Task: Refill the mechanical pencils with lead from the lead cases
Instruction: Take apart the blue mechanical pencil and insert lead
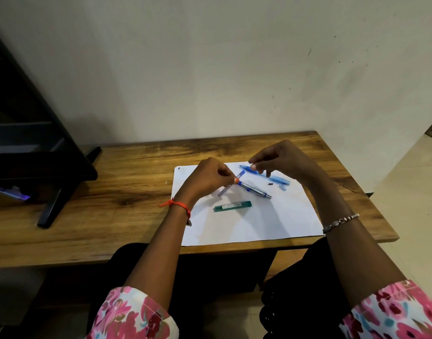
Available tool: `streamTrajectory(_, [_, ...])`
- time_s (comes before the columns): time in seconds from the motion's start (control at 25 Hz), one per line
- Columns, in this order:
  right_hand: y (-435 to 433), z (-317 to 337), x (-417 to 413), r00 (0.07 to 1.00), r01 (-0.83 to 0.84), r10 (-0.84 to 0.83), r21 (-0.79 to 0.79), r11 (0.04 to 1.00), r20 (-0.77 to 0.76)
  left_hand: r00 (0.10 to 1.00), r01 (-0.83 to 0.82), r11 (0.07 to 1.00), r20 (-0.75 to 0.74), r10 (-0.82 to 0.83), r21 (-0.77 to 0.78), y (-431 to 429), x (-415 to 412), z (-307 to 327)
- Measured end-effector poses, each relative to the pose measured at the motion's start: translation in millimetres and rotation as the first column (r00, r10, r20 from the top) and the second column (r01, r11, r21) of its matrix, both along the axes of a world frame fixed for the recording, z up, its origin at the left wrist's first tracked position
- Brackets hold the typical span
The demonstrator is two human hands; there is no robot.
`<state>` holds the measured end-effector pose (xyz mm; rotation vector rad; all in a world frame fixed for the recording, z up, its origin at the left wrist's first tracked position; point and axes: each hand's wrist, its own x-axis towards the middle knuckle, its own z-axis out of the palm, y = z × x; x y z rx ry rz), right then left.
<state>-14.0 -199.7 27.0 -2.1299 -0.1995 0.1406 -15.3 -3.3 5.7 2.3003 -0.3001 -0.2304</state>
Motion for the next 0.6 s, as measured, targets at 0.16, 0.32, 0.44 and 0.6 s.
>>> streamTrajectory(0.16, [10.3,-0.3,-1.5,0.992,-0.125,0.126,0.095,0.988,-0.005,0.987,-0.006,0.970,-0.157,-0.033,-0.243,-2.7,-5.0,6.9])
streamTrajectory(0.32, [10.3,-2.2,0.7,0.996,-0.076,0.082,0.182,0.980,-0.025,0.970,-0.046,0.914,-0.237,-0.056,-0.403,-9.3,-8.4,6.6])
streamTrajectory(0.44, [9.7,-5.1,1.9,0.997,-0.036,0.050,0.218,0.975,-0.059,0.972,-0.086,0.903,-0.234,-0.017,-0.422,-13.6,-7.6,2.4])
streamTrajectory(0.6, [8.0,-7.8,5.1,0.989,0.062,-0.014,0.325,0.944,-0.146,0.978,-0.074,0.914,-0.208,-0.012,-0.400,-15.1,-4.1,0.2])
